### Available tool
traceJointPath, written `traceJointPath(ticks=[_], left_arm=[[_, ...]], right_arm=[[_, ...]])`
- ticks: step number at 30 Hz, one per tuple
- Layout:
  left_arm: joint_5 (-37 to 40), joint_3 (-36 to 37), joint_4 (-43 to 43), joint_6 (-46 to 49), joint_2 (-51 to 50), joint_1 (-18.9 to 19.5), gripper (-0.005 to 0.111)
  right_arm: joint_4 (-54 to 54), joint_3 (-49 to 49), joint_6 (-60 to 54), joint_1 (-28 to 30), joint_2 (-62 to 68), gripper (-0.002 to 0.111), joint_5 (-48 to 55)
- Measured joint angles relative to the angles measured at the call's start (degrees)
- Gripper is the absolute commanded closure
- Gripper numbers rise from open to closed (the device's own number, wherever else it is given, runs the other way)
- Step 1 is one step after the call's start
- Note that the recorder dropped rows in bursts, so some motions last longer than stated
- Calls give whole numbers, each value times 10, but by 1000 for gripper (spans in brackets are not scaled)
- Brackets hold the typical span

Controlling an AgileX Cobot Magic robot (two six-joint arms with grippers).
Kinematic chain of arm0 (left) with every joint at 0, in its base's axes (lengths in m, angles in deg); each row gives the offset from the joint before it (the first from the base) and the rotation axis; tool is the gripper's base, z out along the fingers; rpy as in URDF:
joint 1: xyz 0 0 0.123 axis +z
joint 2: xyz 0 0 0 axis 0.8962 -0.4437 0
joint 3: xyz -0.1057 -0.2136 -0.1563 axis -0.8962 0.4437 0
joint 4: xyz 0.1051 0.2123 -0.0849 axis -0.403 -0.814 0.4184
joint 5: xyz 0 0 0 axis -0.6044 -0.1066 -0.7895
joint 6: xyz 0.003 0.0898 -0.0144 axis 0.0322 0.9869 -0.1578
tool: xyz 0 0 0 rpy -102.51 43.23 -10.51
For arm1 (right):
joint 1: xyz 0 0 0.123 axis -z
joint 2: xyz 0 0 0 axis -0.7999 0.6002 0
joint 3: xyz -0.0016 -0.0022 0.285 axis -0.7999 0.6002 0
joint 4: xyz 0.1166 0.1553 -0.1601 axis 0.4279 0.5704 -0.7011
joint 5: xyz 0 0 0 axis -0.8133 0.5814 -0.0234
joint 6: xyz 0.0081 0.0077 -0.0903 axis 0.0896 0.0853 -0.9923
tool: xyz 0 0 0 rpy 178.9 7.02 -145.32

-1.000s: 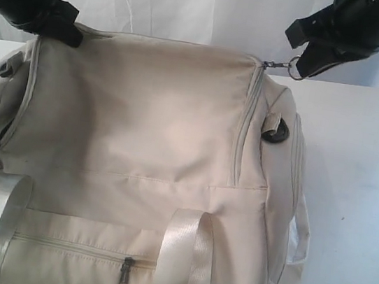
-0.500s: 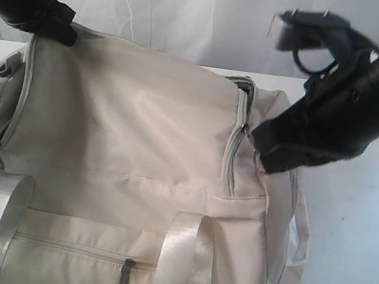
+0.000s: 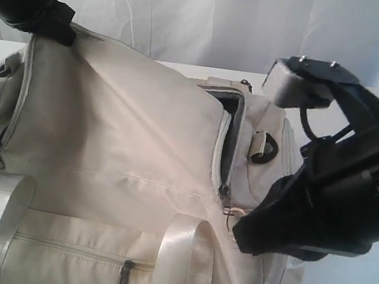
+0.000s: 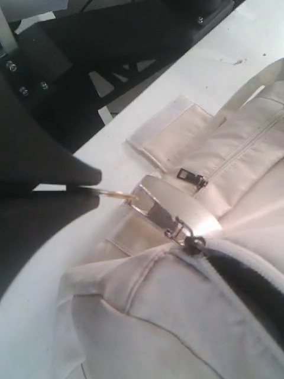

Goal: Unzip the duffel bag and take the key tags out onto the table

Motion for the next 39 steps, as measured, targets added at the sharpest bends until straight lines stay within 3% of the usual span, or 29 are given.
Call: traceJointPath(ticks=[3, 5, 6, 8, 10, 15, 19, 27, 30, 33, 34, 39], left_arm=[[2, 0, 0, -2, 0, 0, 107], [6, 0, 0, -2, 0, 0, 107], [0, 0, -2, -3, 0, 1, 107], [-9, 0, -3, -4, 0, 2, 107], [-9, 0, -4, -4, 0, 2, 107], [-4, 0, -5, -5, 2, 2, 107], [2, 0, -5, -5, 19, 2, 107], [31, 12, 2, -7, 75, 2, 107], [27, 33, 4, -7, 86, 2, 107], [13, 59, 15, -5, 88, 2, 107], [4, 66, 19, -2, 88, 2, 107], [-27, 71, 39, 11, 87, 2, 107]], right_arm=[[12, 59, 0, -18, 5, 106, -17], [12, 76, 0, -22, 5, 88, -29], [12, 76, 0, -24, 5, 66, -21], [8, 66, 5, -27, 4, 43, -1], [-18, 40, 32, -28, 4, 31, -5], [-178, -53, 143, -27, 4, 32, -19], [-310, -98, 231, 13, 23, 34, -56], [-305, -103, 290, 101, 176, 41, -206], [-242, -103, 263, 126, 236, 58, -246], [-169, -108, 202, 131, 288, 101, -283], [-155, -115, 186, 131, 304, 107, -290], [-126, -171, 145, 161, 352, 108, -298]])
